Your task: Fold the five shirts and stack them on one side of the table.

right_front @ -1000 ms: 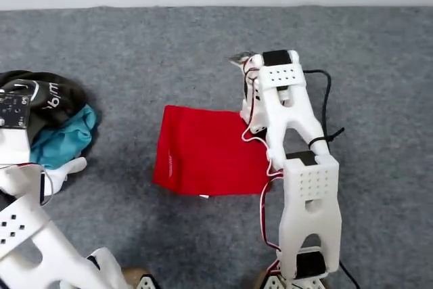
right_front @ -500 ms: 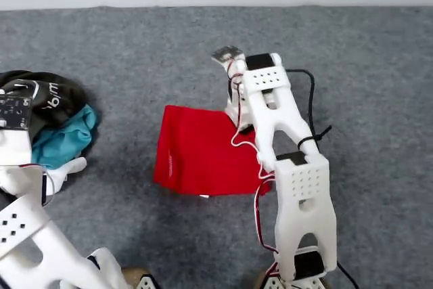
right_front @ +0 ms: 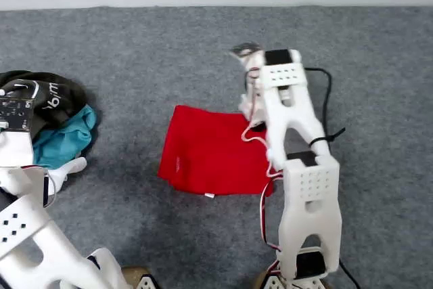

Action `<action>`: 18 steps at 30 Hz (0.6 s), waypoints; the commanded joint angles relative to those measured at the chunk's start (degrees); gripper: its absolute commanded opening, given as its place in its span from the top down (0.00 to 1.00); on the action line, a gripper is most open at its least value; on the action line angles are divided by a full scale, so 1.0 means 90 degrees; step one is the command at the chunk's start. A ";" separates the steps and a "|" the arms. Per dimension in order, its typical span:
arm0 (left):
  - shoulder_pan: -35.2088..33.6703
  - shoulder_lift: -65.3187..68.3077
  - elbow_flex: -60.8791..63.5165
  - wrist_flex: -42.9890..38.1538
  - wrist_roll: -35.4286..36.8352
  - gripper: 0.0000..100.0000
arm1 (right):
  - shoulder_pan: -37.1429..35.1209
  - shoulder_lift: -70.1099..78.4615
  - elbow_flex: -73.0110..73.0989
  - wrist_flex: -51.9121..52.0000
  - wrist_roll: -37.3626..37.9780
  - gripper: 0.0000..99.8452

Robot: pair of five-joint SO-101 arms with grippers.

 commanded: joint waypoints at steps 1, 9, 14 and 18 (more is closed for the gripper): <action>0.0029 -0.0137 -0.0034 -0.0117 0.0049 0.98 | -0.0444 -0.0777 -0.0361 0.0591 0.0000 0.99; 0.0029 -0.0137 -0.0034 -0.0117 0.0049 0.98 | -0.0669 -0.1714 0.0821 0.0864 -0.0039 0.99; 0.0010 -0.0137 -0.0034 -0.0117 0.0049 0.98 | -0.0630 -0.2291 0.2090 0.0845 -0.0059 0.99; 0.0020 -0.0137 -0.0034 -0.0117 0.0049 0.98 | -0.0611 -0.2252 0.2901 0.0474 -0.0068 0.99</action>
